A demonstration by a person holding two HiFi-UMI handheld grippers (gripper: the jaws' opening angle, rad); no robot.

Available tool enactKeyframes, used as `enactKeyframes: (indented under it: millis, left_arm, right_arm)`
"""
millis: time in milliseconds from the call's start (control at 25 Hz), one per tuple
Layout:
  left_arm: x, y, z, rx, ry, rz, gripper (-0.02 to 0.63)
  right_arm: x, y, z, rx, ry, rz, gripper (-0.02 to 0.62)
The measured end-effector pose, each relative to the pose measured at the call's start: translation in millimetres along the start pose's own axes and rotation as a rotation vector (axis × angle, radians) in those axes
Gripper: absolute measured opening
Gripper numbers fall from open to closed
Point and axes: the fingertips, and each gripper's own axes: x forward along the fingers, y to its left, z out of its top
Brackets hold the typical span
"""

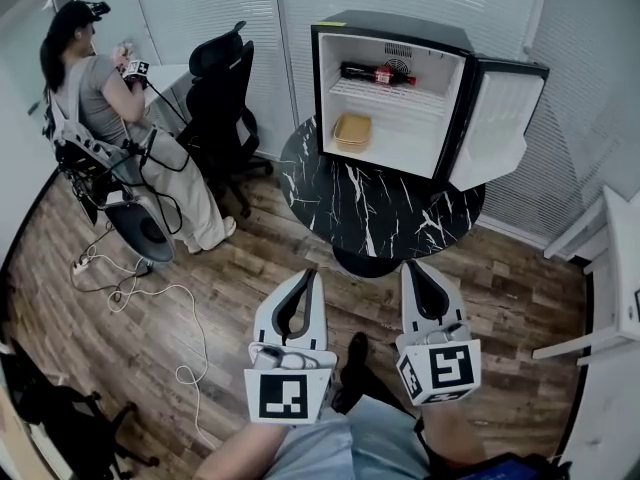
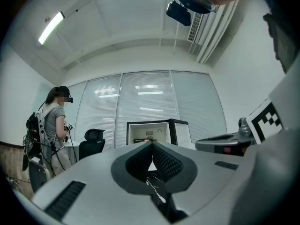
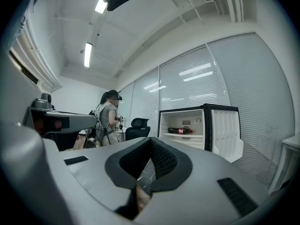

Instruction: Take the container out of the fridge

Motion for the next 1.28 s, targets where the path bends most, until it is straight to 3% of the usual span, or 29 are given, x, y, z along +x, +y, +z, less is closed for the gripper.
enactKeyframes:
  millis: [280,680,960,1280]
  left_arm:
    - [50.6,15.5,-18.2,0.017,0.019,-0.01,0.014]
    - [169.7,45.8,-42.3,0.069,0.074,-0.039,0.014]
    - [252.0,63.2,-38.9,0.072,0.05,-0.058,0.014]
    - [298.4,77.2,-32.9,0.066,0.03,-0.043,0.014]
  right_arm:
    - [52.1,-19.3,-12.6,0.025,-0.002,0.001,0.012]
    - [166.7,-79.7,-24.9,0.074,0.016,-0.026,0.012]
    - [241.7,-114.9,-9.6,0.072,-0.011,-0.029,0.014]
    - [285.8,-140.4,7.0,0.058,-0.041,-0.033,0.014]
